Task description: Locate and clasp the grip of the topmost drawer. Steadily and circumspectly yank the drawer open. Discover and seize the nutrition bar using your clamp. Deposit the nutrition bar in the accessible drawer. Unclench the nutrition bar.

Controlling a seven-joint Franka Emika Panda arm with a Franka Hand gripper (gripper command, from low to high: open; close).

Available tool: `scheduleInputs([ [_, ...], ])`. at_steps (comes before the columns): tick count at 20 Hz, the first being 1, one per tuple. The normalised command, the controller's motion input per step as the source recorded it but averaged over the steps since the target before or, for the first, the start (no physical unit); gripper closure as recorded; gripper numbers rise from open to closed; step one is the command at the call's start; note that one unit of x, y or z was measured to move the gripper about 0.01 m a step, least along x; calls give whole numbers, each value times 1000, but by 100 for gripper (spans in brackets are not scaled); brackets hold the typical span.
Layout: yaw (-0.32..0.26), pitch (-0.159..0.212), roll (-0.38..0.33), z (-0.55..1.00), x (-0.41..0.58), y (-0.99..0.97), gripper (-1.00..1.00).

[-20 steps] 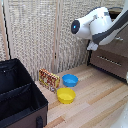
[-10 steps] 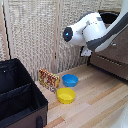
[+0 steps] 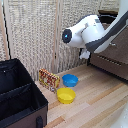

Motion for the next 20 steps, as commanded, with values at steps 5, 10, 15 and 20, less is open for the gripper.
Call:
scheduleInputs([
  [5,23,57,32,355,321,498,-100],
  [10,-112,0,41,405,323,517,-100],
  [15,-212,0,179,401,153,287,-100],
  [20,-276,4,252,255,14,98,-100],
])
